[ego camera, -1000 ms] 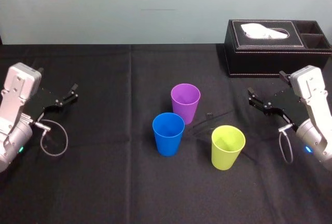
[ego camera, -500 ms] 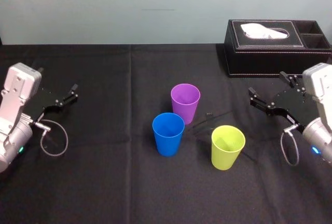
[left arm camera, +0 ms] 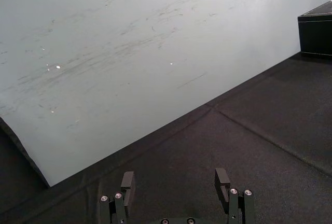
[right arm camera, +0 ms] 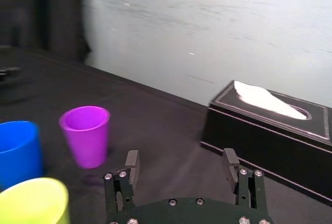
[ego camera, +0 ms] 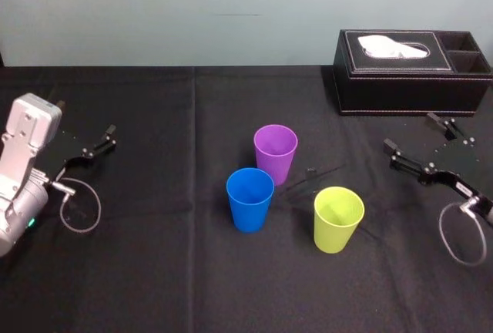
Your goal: Stack the three plastic cups sequentially using one hand.
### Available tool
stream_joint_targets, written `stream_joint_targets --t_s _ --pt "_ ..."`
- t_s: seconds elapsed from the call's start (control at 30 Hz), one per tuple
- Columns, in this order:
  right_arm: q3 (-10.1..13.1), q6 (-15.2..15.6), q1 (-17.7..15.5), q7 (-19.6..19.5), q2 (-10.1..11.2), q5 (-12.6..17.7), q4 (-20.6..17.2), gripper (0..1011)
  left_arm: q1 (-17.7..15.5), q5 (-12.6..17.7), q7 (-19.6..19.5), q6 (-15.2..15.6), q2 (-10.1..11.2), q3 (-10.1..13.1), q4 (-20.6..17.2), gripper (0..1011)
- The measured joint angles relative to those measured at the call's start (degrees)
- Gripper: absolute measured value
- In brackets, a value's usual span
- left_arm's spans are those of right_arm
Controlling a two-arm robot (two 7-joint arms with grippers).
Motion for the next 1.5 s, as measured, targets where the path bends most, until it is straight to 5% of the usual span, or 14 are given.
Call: stream_joint_targets --t_s 0.2,0.57,1.0,1.5 --pt "1.7 -1.8 -3.2 7.5 2.9 3.3 -2.3 1002 0.0 0.0 0.0 0.0 0.0 0.0 0.0 1011" --pt "2.9 -5.1 -8.6 15.9 6.0 4.0 -5.0 1003 0.0 0.0 0.0 0.0 0.0 0.0 0.0 1011" --pt "3.1 -4.6 -11.4 18.8 4.8 3.8 -4.0 1003 0.0 0.0 0.0 0.0 0.0 0.0 0.0 1011" --pt "1.4 -2.6 -9.8 21.1 2.4 1.6 -1.3 1003 0.0 0.0 0.0 0.0 0.0 0.0 0.0 1012"
